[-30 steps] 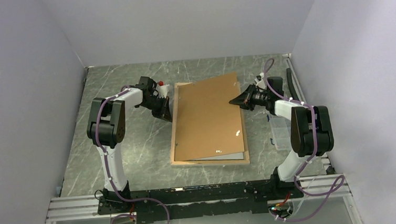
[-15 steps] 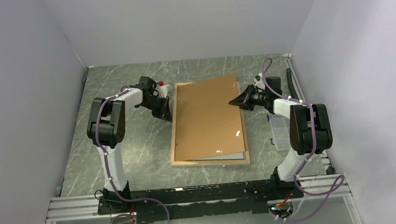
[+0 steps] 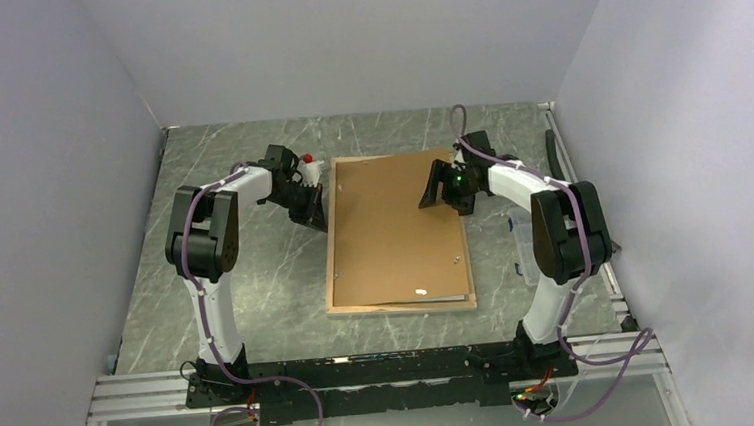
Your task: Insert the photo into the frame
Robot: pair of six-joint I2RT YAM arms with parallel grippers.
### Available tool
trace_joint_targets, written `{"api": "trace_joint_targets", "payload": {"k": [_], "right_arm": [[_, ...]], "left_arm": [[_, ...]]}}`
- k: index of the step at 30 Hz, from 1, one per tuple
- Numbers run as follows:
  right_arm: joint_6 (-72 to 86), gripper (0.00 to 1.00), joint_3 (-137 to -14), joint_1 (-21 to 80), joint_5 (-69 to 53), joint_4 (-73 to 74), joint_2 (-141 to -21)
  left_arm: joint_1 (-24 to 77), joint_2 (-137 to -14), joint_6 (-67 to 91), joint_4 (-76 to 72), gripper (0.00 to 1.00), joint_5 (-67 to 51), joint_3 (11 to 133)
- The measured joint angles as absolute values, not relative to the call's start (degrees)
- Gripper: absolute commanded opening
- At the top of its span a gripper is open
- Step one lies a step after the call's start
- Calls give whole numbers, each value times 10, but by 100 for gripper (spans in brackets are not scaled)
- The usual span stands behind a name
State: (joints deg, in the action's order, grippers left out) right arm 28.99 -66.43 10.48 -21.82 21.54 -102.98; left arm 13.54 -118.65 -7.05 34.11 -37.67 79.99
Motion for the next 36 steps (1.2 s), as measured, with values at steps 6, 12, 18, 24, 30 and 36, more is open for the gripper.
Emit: {"api": "trace_joint_targets", "payload": {"k": [6, 12, 18, 24, 30, 36], "right_arm": [[268, 100, -696, 141, -138, 299, -1040], [253, 100, -739, 166, -73, 352, -1041], [244, 100, -751, 175, -20, 380, -1044], [240, 100, -764, 178, 1, 396, -1048], [242, 100, -772, 186, 3, 394, -1041], [276, 100, -760, 256, -27, 339, -977]], "left_arm": [[136, -1186, -75, 342, 3, -376, 800], [135, -1182, -80, 347, 3, -369, 800], [128, -1173, -86, 350, 3, -355, 800], [120, -1169, -90, 350, 3, -350, 800], [118, -1160, -91, 361, 25, -347, 800], [117, -1151, -83, 375, 30, -373, 800]]}}
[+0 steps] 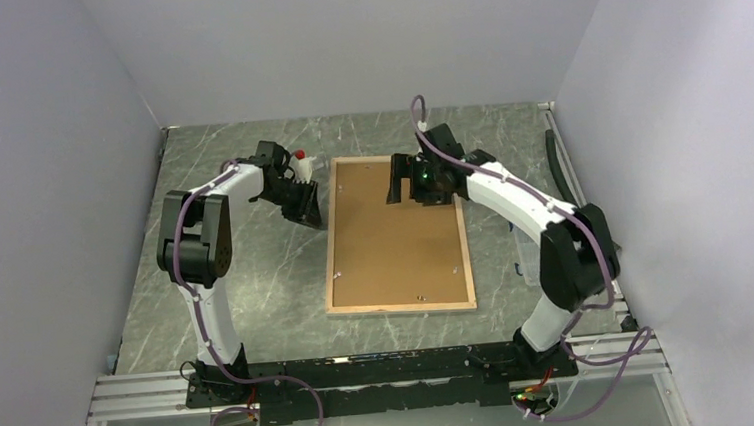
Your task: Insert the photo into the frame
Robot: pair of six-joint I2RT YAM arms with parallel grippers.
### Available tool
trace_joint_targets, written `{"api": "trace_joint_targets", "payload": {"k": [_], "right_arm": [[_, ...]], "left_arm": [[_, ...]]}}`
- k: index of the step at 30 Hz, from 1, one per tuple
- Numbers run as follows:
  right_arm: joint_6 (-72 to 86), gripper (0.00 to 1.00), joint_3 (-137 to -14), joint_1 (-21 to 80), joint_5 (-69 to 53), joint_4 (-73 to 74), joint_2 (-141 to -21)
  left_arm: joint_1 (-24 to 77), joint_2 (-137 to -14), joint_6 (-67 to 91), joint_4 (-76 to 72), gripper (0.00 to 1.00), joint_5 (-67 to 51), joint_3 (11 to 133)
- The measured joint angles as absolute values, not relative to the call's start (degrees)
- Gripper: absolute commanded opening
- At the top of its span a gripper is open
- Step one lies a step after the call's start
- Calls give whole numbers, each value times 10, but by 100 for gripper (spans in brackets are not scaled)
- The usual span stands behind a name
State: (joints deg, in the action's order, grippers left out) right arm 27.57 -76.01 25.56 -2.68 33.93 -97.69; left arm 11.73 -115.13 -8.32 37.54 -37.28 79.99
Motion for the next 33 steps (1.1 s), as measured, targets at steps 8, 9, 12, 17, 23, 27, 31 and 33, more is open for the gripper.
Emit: {"api": "trace_joint_targets", "payload": {"k": [8, 9, 12, 17, 23, 27, 31, 33], "right_arm": [[400, 73, -607, 304, -120, 176, -891], [416, 73, -591, 324, -122, 156, -891], [464, 73, -546, 382, -133, 99, -893], [526, 72, -514, 448, -148, 18, -927], [573, 69, -512, 488, -160, -72, -982], [596, 67, -512, 505, -166, -105, -1007], [610, 65, -512, 512, -167, -119, -1019], [616, 64, -512, 512, -168, -124, -1025]], "left_arm": [[117, -1151, -74, 376, 25, -401, 776], [117, -1151, -72, 376, 24, -404, 771], [117, -1151, -65, 374, 24, -416, 757], [117, -1151, -57, 370, 21, -431, 742], [117, -1151, -53, 363, 15, -437, 742], [117, -1151, -51, 357, 12, -437, 741], [117, -1152, -51, 349, 11, -438, 736], [117, -1153, -50, 346, 10, -438, 732]]}}
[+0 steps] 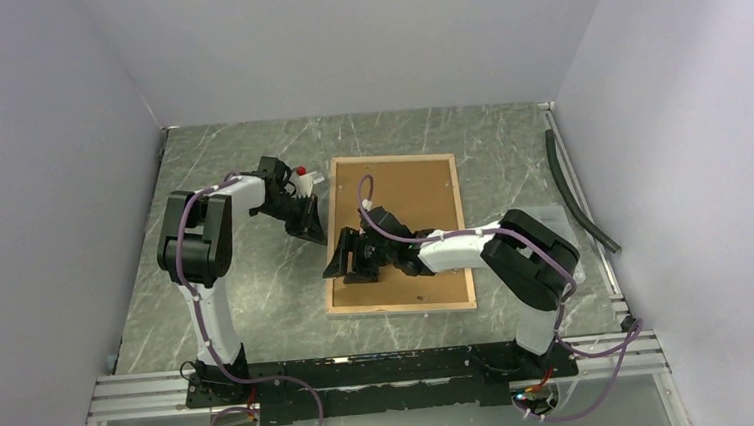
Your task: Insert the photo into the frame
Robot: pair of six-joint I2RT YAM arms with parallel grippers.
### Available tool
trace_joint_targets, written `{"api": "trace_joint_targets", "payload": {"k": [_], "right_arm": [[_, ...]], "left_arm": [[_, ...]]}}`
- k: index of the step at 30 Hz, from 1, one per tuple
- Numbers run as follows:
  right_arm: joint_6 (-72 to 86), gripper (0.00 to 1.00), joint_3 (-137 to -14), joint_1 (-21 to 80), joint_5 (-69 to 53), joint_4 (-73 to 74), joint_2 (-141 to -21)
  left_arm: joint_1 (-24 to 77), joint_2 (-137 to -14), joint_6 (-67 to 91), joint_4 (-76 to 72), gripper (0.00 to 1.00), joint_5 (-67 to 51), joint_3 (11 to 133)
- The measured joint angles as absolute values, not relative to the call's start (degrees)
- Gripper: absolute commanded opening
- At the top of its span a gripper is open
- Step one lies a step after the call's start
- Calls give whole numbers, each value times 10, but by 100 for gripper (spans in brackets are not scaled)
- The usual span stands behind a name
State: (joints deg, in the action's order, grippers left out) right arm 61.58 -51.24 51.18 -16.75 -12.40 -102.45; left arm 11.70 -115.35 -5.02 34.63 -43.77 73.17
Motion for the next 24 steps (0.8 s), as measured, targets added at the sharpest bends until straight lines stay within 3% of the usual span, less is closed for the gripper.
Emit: {"api": "trace_joint_targets", "payload": {"k": [24], "right_arm": [[637, 59, -538, 512, -170, -141, -1067]], "left_arm": [[114, -1159, -46, 326, 8, -456, 713]]}}
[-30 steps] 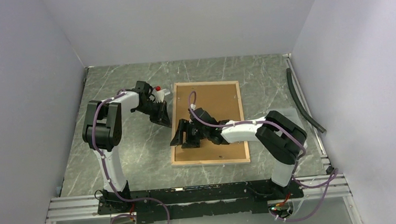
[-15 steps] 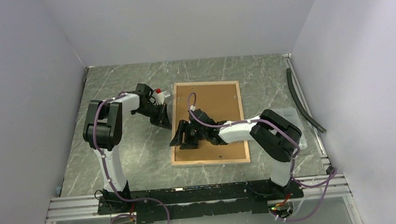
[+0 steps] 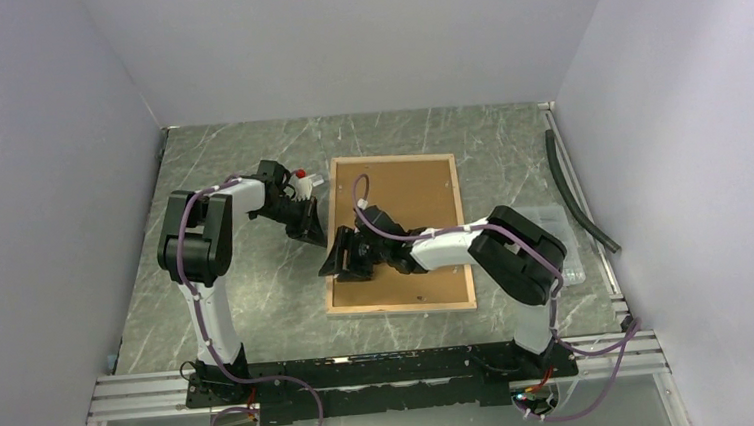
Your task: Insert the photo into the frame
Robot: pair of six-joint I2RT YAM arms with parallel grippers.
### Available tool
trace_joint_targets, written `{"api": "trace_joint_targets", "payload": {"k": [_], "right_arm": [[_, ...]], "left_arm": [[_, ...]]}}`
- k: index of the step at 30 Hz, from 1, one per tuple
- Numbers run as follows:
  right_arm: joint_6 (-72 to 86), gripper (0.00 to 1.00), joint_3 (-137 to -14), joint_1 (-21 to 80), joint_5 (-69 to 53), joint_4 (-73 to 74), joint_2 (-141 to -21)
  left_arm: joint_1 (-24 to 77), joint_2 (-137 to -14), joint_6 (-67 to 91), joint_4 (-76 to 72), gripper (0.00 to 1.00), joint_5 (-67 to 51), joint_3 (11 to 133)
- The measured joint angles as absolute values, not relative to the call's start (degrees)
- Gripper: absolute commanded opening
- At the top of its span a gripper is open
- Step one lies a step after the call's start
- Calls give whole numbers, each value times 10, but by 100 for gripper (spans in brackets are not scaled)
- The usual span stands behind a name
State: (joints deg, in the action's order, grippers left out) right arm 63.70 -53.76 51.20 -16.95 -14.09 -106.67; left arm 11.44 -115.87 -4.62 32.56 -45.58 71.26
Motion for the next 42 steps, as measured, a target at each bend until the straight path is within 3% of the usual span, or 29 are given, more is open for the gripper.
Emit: {"api": "trace_joint_targets", "payload": {"k": [15, 22, 26, 32, 42], "right_arm": [[631, 56, -556, 512, -156, -137, -1078], [609, 64, -557, 511, -167, -126, -1067], [584, 68, -566, 500, -181, -96, -1025], [550, 69, -600, 457, -194, -97, -989], [514, 67, -598, 445, -236, -95, -1069]], "left_arm": [[113, -1159, -47, 323, 7, -460, 711], [113, -1159, -51, 331, 8, -460, 715], [107, -1159, -51, 350, 14, -460, 735], [93, -1159, -43, 344, 17, -461, 759], [99, -1175, -22, 332, 14, -468, 760]]}}
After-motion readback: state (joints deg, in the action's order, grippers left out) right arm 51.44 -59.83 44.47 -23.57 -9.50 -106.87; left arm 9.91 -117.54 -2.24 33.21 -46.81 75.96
